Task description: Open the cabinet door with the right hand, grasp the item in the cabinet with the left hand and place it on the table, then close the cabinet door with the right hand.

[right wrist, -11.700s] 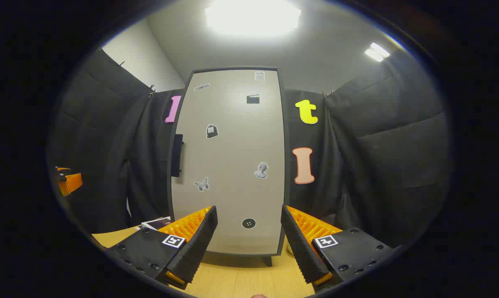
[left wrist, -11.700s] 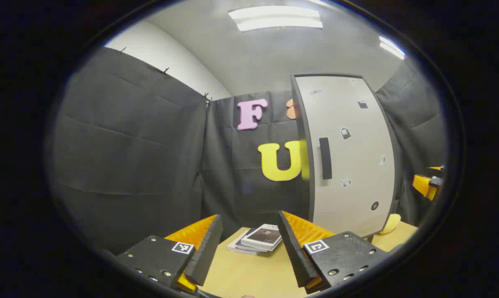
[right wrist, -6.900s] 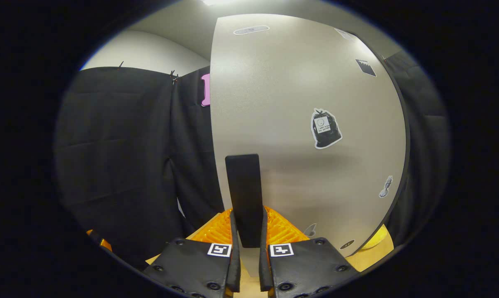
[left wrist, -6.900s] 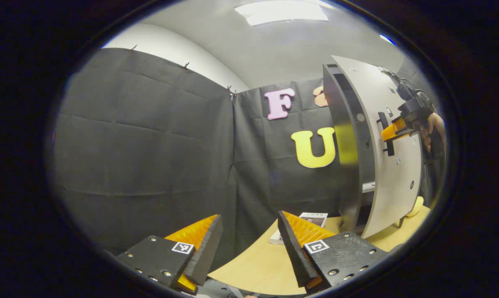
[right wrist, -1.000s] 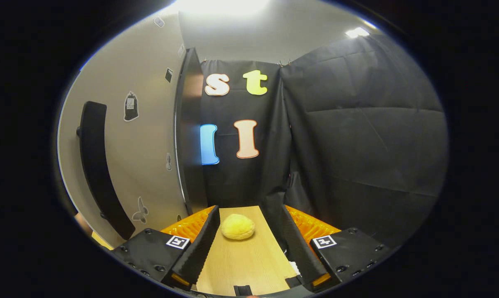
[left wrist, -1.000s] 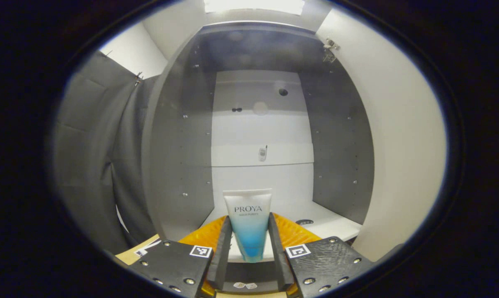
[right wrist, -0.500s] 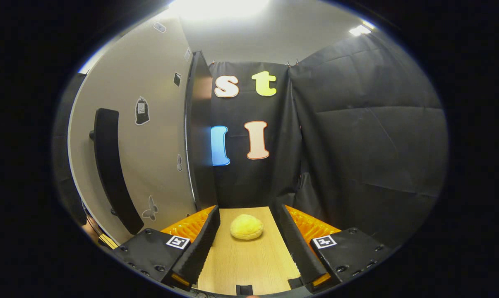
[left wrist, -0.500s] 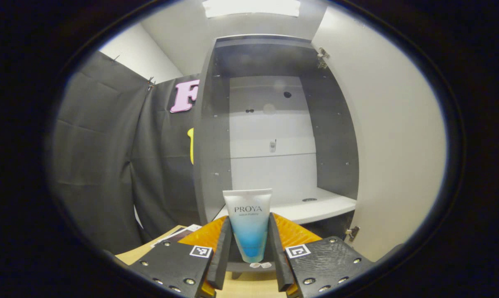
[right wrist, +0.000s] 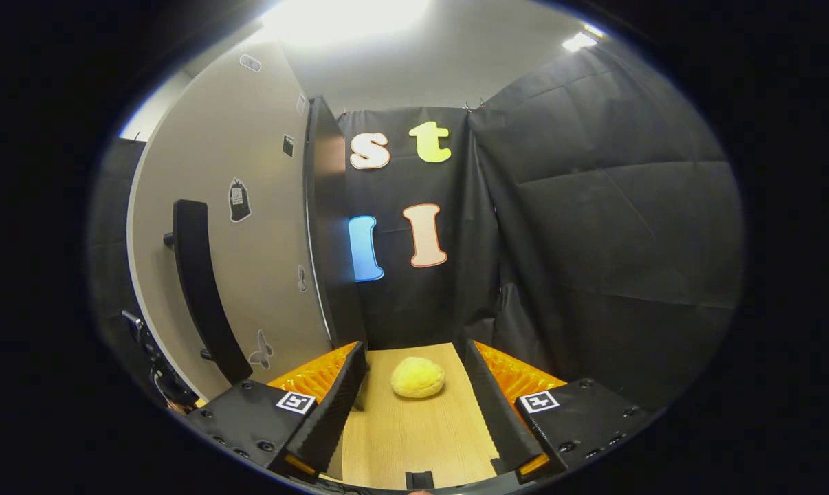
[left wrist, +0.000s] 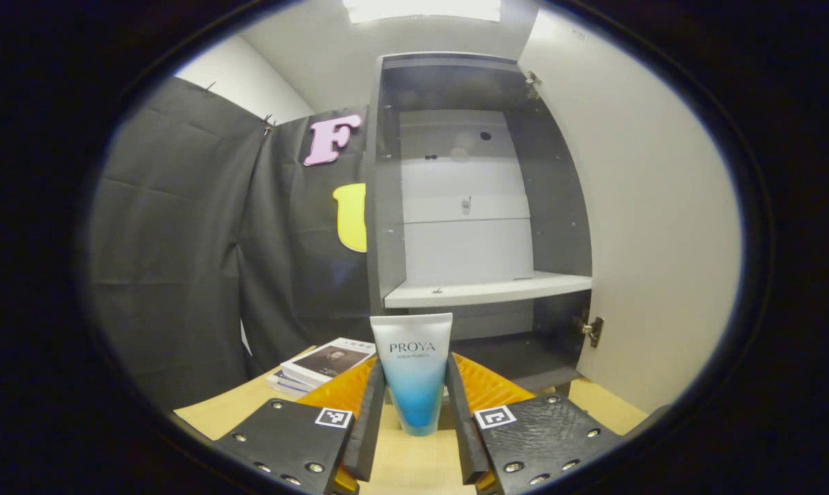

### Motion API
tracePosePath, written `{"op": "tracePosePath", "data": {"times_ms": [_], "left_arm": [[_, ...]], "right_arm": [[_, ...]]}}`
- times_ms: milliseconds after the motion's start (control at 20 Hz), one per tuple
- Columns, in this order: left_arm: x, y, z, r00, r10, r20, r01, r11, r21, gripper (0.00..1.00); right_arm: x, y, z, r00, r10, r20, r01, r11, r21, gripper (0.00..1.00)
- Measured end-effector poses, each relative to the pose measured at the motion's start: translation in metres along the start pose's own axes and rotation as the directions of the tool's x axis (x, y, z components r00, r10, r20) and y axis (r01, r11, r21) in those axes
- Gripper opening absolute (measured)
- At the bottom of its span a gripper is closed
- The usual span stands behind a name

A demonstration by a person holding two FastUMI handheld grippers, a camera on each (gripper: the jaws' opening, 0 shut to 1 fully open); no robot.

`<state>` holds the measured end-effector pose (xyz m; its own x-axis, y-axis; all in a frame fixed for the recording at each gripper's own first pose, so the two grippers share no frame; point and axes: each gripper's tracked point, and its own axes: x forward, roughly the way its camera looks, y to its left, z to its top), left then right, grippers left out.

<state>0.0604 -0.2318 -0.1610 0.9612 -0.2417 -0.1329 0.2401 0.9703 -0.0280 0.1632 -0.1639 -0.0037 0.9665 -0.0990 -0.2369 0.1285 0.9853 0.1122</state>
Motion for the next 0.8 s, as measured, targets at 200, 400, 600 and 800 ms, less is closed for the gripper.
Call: {"op": "tracePosePath", "data": {"times_ms": [200,400,600,800], "left_arm": [[-0.013,0.006,-0.048,0.999,-0.007,-0.049,0.007,1.0,-0.005,0.51],[-0.028,0.01,-0.095,0.993,0.001,-0.116,-0.002,1.0,-0.005,0.51],[-0.033,0.016,-0.133,0.989,-0.001,-0.149,0.0,1.0,-0.008,0.51],[-0.038,0.027,-0.158,0.985,0.03,-0.169,-0.03,1.0,-0.002,0.5]], "right_arm": [[-0.002,0.002,0.002,1.0,-0.016,0.011,0.016,1.0,-0.016,0.92],[-0.004,0.008,-0.001,1.0,-0.021,0.009,0.021,0.999,-0.035,0.89],[-0.005,0.014,-0.004,1.0,-0.022,-0.002,0.022,0.998,-0.065,0.92],[-0.008,0.017,-0.01,1.0,-0.025,-0.017,0.024,0.997,-0.077,0.92]]}}
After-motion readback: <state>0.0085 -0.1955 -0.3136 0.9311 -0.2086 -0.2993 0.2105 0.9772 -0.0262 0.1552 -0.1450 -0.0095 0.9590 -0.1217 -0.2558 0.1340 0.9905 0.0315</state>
